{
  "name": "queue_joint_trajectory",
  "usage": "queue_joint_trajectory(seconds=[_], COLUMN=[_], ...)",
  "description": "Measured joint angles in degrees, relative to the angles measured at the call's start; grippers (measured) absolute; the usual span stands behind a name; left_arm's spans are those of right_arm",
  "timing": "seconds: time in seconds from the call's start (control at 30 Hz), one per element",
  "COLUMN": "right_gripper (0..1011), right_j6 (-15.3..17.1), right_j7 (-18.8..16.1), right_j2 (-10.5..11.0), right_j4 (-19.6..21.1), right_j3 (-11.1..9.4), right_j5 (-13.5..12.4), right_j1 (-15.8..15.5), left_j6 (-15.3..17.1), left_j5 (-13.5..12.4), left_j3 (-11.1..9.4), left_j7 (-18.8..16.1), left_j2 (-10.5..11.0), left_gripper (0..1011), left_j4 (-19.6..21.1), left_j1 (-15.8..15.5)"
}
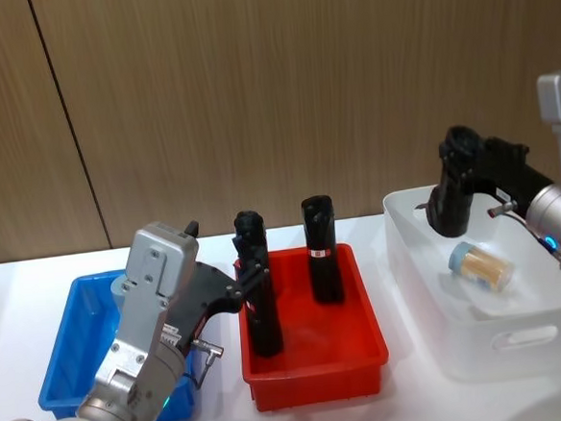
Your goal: Pick the cotton swabs from the blue box and place them into the white box.
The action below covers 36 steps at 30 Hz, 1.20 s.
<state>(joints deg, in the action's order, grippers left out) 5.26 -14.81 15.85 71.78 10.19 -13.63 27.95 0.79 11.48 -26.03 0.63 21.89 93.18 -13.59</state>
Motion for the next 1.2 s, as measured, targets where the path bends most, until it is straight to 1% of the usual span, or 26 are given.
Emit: queue_joint_trajectory(seconds=[0.07, 0.1, 0.17, 0.23, 0.33, 0.37, 0.47, 0.5, 0.63, 0.7, 0.73, 0.83, 1.2], right_gripper=[357, 357, 416, 446, 569, 583, 668, 723, 821, 893, 907, 999, 1002], right_j6=[-0.46, -0.46, -0.95, -1.16, -1.56, -1.67, -1.94, -2.05, -2.27, -2.37, -2.41, -2.46, -2.58], right_j7=[0.28, 0.28, 0.45, 0.53, 0.64, 0.64, 0.65, 0.65, 0.61, 0.55, 0.47, 0.41, 0.27], right_j2=[-0.12, -0.12, -0.25, -0.33, -0.44, -0.46, -0.51, -0.52, -0.51, -0.48, -0.43, -0.36, -0.22], right_j4=[-1.38, -1.38, -3.15, -3.98, -5.16, -5.39, -6.14, -6.34, -6.46, -6.41, -6.19, -5.78, -4.91], right_j3=[0.0, 0.0, 0.04, 0.07, 0.1, 0.11, 0.13, 0.14, 0.15, 0.17, 0.18, 0.2, 0.22], right_j5=[0.35, 0.35, 0.67, 0.83, 1.0, 1.07, 1.24, 1.26, 1.29, 1.32, 1.34, 1.39, 1.51], right_j1=[0.38, 0.38, 0.86, 1.07, 1.36, 1.4, 1.54, 1.55, 1.53, 1.37, 1.21, 0.95, 0.36], left_j6=[0.0, 0.0, 0.0, 0.0, 0.0, 0.0, 0.0, 0.0, 0.0, 0.0, 0.0, 0.0, 0.0], left_j5=[0.0, 0.0, 0.0, 0.0, 0.0, 0.0, 0.0, 0.0, 0.0, 0.0, 0.0, 0.0, 0.0], left_j3=[0.0, 0.0, 0.0, 0.0, 0.0, 0.0, 0.0, 0.0, 0.0, 0.0, 0.0, 0.0, 0.0], left_j7=[0.0, 0.0, 0.0, 0.0, 0.0, 0.0, 0.0, 0.0, 0.0, 0.0, 0.0, 0.0, 0.0], left_j2=[0.0, 0.0, 0.0, 0.0, 0.0, 0.0, 0.0, 0.0, 0.0, 0.0, 0.0, 0.0, 0.0], left_gripper=[1004, 1004, 1004, 1004, 1004, 1004, 1004, 1004, 1004, 1004, 1004, 1004, 1004], left_j4=[0.0, 0.0, 0.0, 0.0, 0.0, 0.0, 0.0, 0.0, 0.0, 0.0, 0.0, 0.0, 0.0], left_j1=[0.0, 0.0, 0.0, 0.0, 0.0, 0.0, 0.0, 0.0, 0.0, 0.0, 0.0, 0.0, 0.0])
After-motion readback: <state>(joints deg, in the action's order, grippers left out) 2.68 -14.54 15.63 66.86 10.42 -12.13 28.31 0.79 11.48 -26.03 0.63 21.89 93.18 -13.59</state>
